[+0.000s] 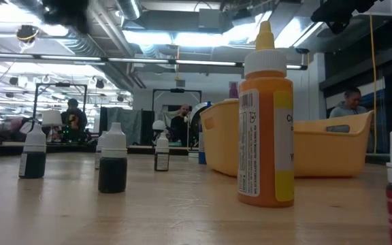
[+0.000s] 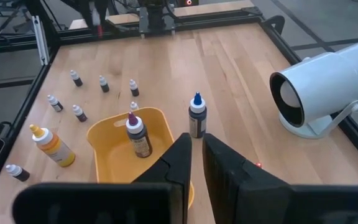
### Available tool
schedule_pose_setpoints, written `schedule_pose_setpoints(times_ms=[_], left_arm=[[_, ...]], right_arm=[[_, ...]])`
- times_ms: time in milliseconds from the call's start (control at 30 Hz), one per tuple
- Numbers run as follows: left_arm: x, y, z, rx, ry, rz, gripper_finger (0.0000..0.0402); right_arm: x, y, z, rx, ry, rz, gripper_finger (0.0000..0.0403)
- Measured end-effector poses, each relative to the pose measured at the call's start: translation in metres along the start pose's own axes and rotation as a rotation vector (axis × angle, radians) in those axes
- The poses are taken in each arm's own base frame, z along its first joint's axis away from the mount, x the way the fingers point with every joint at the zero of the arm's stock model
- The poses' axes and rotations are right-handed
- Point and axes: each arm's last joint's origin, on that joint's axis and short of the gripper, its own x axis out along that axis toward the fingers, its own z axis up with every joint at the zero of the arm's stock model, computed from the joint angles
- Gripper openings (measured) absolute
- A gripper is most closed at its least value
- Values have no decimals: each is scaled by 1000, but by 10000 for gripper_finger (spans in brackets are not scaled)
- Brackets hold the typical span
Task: Pick & Place food coloring
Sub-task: Put the small red food coloring bottle into the yellow bin
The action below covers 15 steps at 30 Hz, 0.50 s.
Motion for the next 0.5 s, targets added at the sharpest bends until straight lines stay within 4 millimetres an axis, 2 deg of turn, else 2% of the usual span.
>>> schedule_pose_setpoints(times_ms=[100,200,333,500], left_arm=[[-22,-2,26,-3,-56,-12,67],[-32,-5,51,46,-76,-24,67],[-25,-15,84,146,-34,-35,67],[-4,-35,129,294,-20,-79,67]], right_arm=[[0,0,0,-2,0,0,44],[0,0,0,-5,3,1,44],[0,0,-1,-5,6,2,44],[0,0,-1,-5,5,2,44]])
